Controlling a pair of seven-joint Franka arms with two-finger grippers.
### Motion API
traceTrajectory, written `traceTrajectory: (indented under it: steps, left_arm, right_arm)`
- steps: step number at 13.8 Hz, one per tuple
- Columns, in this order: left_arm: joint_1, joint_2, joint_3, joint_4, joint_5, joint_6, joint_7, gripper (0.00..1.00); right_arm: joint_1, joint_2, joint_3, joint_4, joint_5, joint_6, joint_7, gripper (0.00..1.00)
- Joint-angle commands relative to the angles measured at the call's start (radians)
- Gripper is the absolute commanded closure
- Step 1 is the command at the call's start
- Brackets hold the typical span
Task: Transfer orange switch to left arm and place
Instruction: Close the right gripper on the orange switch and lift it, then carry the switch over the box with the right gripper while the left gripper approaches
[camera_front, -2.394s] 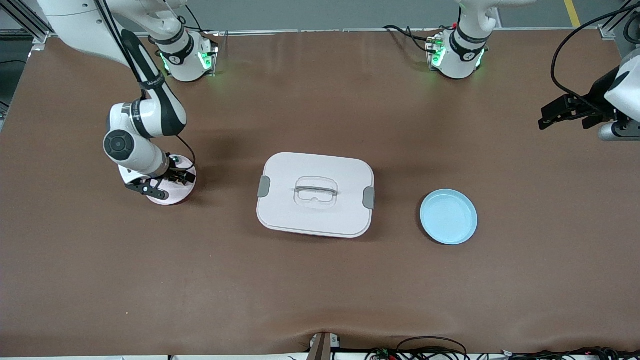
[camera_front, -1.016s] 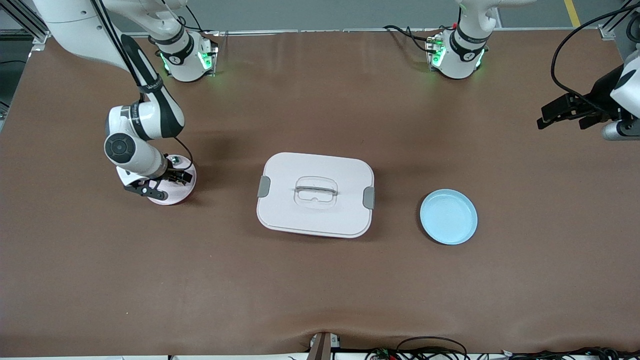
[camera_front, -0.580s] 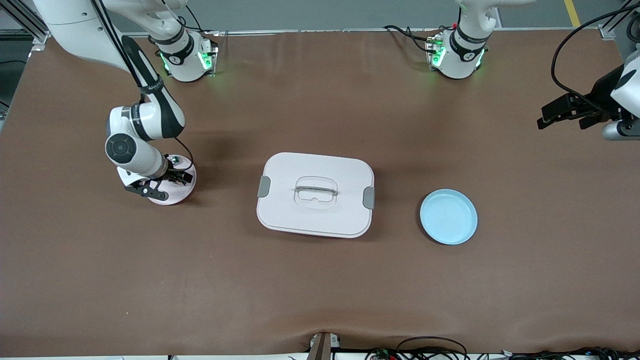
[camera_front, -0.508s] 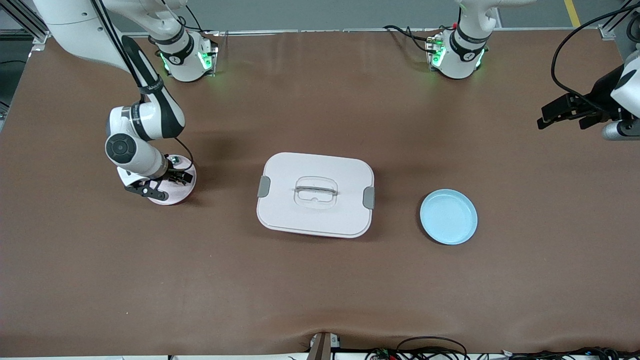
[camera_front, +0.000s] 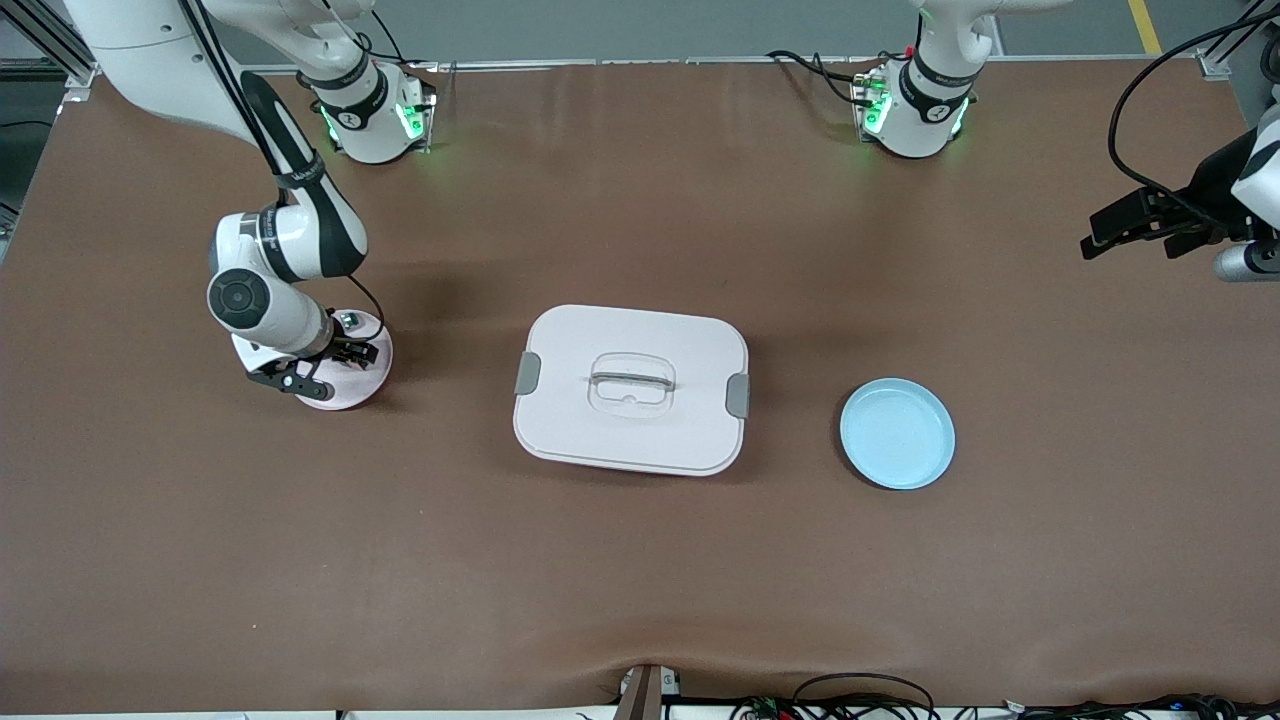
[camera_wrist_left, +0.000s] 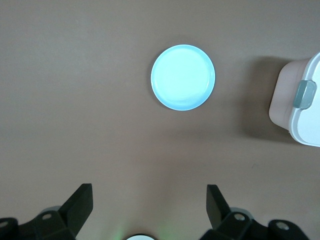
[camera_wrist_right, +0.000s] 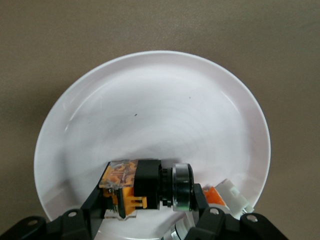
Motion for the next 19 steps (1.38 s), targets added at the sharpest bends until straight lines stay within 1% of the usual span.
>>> traceTrajectory:
  steps: [1, 4, 5, 6, 8, 9, 11, 13, 14, 15, 16, 19]
  left_arm:
    - [0.005, -0.002, 0.003, 0.007, -0.019, -0.014, 0.02, 0.0]
    - [0.008, -0.002, 0.003, 0.002, -0.051, -0.014, 0.017, 0.0]
    - [0.017, -0.002, 0.002, -0.003, -0.089, -0.014, 0.008, 0.0]
    - [0.032, -0.002, 0.002, -0.015, -0.154, -0.009, 0.002, 0.0]
    - [0.089, -0.009, 0.002, -0.05, -0.307, 0.023, 0.002, 0.0]
    - [0.096, -0.015, 0.002, -0.08, -0.362, 0.052, 0.004, 0.0]
    - [0.087, -0.017, -0.017, -0.125, -0.415, 0.136, 0.002, 0.0]
    - [0.093, -0.032, -0.107, -0.221, -0.499, 0.309, 0.001, 0.0]
    - [0.09, -0.046, -0.142, -0.277, -0.534, 0.418, 0.001, 0.0]
    - [0.09, -0.048, -0.194, -0.314, -0.564, 0.504, 0.001, 0.0]
    - [0.092, -0.043, -0.242, -0.322, -0.59, 0.558, 0.001, 0.0]
    - [0.089, -0.009, -0.338, -0.328, -0.688, 0.652, -0.001, 0.0]
  right_arm:
    - [-0.019, -0.01, 0.01, 0.04, -0.018, -0.075, 0.005, 1.0]
    - [-0.018, -0.016, 0.014, 0.147, -0.009, -0.256, 0.003, 1.0]
    - [-0.013, -0.016, 0.016, 0.181, -0.003, -0.307, 0.003, 1.0]
    - [-0.01, -0.016, 0.017, 0.215, 0.023, -0.359, 0.005, 1.0]
    - [-0.004, -0.016, 0.017, 0.292, 0.131, -0.466, 0.003, 1.0]
    - [0.002, -0.016, 0.017, 0.327, 0.179, -0.514, 0.011, 1.0]
    - [0.013, -0.016, 0.017, 0.373, 0.244, -0.573, 0.028, 1.0]
    - [0.016, -0.015, 0.017, 0.408, 0.326, -0.614, 0.08, 1.0]
    - [0.03, -0.015, 0.017, 0.427, 0.357, -0.631, 0.115, 1.0]
    - [0.045, -0.013, 0.017, 0.45, 0.377, -0.649, 0.156, 1.0]
    - [0.062, -0.012, 0.017, 0.479, 0.396, -0.672, 0.204, 1.0]
    - [0.096, -0.002, 0.017, 0.585, 0.472, -0.763, 0.34, 1.0]
